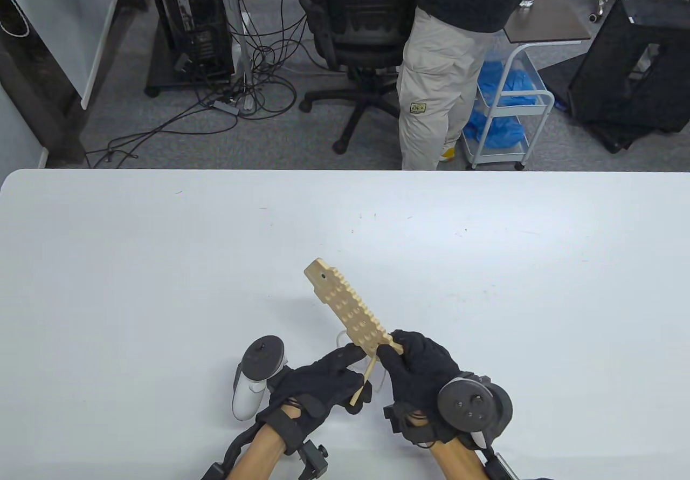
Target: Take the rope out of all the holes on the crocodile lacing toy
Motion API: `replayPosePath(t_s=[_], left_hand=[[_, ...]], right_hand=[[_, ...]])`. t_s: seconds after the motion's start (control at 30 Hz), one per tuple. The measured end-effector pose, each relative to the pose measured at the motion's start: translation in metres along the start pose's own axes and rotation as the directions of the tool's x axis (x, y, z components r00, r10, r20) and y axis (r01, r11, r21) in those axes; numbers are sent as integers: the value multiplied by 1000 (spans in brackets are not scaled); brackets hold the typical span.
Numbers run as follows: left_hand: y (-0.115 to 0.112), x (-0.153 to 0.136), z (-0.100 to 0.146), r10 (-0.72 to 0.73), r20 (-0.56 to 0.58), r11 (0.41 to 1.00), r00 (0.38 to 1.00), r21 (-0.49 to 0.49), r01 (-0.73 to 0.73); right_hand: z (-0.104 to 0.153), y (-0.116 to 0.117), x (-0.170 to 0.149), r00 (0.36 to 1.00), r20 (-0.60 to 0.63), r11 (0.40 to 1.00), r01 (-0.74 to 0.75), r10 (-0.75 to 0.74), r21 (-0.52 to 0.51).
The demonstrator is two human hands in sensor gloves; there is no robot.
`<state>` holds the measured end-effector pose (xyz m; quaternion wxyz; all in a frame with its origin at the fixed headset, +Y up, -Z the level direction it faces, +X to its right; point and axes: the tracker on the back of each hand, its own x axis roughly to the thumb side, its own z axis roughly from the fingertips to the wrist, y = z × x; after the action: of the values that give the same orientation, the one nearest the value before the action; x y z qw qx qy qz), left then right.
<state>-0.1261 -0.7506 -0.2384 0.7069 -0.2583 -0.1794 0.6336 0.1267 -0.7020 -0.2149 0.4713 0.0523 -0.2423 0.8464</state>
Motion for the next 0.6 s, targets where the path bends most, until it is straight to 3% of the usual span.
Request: replayPosePath(t_s=[0.13, 0.27, 0.4, 0.6], left_hand=[[6, 6, 2, -27, 58, 999, 998, 22, 25], [15, 10, 5, -81, 84, 994, 993, 78, 75], [25, 11, 8, -113, 77, 986, 991, 128, 103], [45, 11, 19, -210, 49, 917, 976, 357, 179]], right_hand=[[-5, -3, -31, 933, -237, 962, 274, -271, -20], [-7, -2, -49, 855, -359, 922, 384, -373, -44], [-7, 2, -62, 771, -436, 869, 491, -465, -59], [-9, -4, -72, 734, -475, 858, 503, -486, -100]])
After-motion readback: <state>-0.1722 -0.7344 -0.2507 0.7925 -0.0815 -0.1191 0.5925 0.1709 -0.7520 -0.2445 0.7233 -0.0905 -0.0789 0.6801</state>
